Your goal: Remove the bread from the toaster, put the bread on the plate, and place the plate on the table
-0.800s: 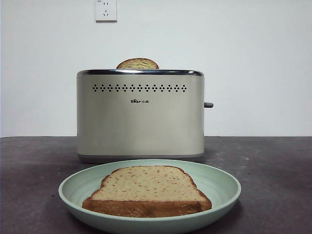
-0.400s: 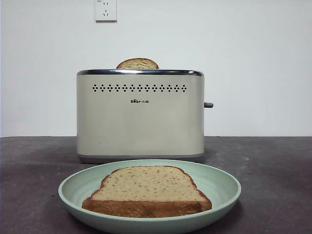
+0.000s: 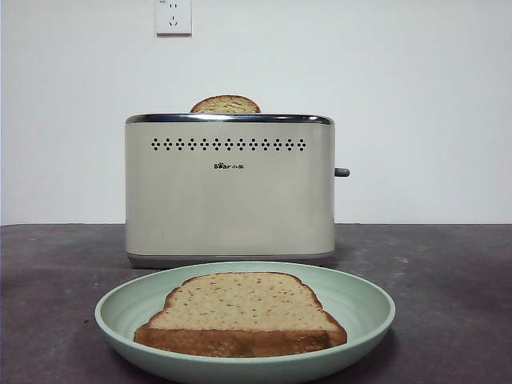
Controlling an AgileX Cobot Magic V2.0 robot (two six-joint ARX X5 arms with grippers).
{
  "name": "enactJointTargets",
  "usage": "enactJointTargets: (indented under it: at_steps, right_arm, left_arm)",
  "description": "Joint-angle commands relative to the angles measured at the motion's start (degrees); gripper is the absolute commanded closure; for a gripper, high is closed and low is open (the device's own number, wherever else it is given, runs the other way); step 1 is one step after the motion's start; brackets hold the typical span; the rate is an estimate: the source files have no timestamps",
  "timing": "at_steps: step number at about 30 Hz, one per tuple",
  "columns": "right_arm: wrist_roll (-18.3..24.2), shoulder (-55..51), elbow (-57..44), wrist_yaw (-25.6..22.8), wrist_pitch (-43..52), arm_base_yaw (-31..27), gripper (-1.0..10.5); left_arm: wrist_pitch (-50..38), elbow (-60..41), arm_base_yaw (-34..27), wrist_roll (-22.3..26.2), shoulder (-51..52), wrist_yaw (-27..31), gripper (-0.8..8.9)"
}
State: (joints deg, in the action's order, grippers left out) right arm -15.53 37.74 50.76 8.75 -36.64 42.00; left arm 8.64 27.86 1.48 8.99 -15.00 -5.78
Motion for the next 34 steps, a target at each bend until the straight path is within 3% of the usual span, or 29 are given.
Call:
enactJointTargets:
  at_steps: [1, 14, 34]
  right_arm:
    - [-0.6, 0.2, 0.7, -0.2, 0.6, 0.6, 9.4]
    - [-0.6, 0.2, 0.7, -0.2, 0.6, 0.6, 9.4]
    - [-0.6, 0.2, 0.7, -0.2, 0.6, 0.6, 9.4]
  left_arm:
    - [-1.0, -3.9, -0.8, -2.3, 2.7, 1.2, 8.06]
    - [-0.8, -20.7, -3.5, -8.3, 12.5, 1.9, 8.06]
    - [1.6, -27.5, -3.5, -12.8, 14.8, 1.9, 8.06]
